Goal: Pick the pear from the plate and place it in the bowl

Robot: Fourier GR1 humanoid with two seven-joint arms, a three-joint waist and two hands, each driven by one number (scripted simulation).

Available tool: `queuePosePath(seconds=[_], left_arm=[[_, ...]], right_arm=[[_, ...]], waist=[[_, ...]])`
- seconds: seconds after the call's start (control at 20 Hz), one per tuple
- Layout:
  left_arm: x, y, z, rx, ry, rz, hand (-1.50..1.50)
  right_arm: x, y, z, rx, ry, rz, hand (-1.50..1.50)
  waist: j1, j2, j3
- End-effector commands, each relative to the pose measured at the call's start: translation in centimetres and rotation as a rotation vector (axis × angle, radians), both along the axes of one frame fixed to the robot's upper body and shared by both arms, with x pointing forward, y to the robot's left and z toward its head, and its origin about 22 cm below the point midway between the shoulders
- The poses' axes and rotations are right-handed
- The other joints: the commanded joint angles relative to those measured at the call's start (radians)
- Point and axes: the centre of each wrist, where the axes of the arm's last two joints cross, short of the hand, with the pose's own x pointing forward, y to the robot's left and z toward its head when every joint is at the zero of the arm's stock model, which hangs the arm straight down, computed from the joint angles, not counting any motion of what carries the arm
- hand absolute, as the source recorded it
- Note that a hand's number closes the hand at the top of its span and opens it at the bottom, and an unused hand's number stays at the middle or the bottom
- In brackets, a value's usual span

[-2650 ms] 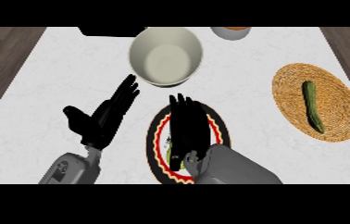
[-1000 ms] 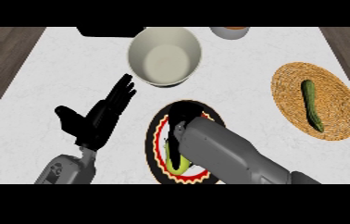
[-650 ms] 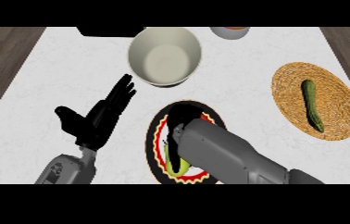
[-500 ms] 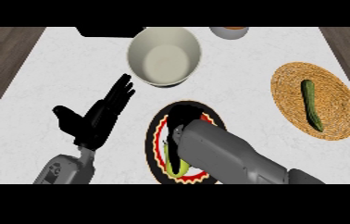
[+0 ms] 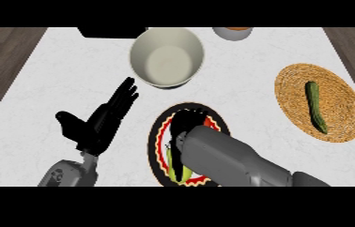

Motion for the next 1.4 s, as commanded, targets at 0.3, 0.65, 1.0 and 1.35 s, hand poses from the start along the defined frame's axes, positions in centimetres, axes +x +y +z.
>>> queuePosePath(seconds=[0.3,0.65,1.0,1.35], left_arm=[[0.3,0.4,-0.1,-0.003,-0.026,0.010,0.00],[-0.3,0.9,-0.3,-0.002,-0.010,0.015,0.00],[0.7,-1.1,1.0,-0.003,-0.008,-0.060,0.00],[1.1,-3.2,0.7,-0.007,-0.033,-0.126,0.00]], right_arm=[[-2.1,1.4,-0.5,-0.112,-0.046,-0.084,1.50],[-2.6,0.5,-2.6,-0.086,-0.047,-0.040,1.50],[-0.2,2.4,2.1,-0.012,-0.214,-0.123,1.50],[4.5,2.9,6.8,0.037,-0.455,-0.207,1.50]], waist=[[0.000,0.013,0.002],[0.000,0.014,0.002],[0.072,0.021,0.002],[0.139,0.037,-0.003]])
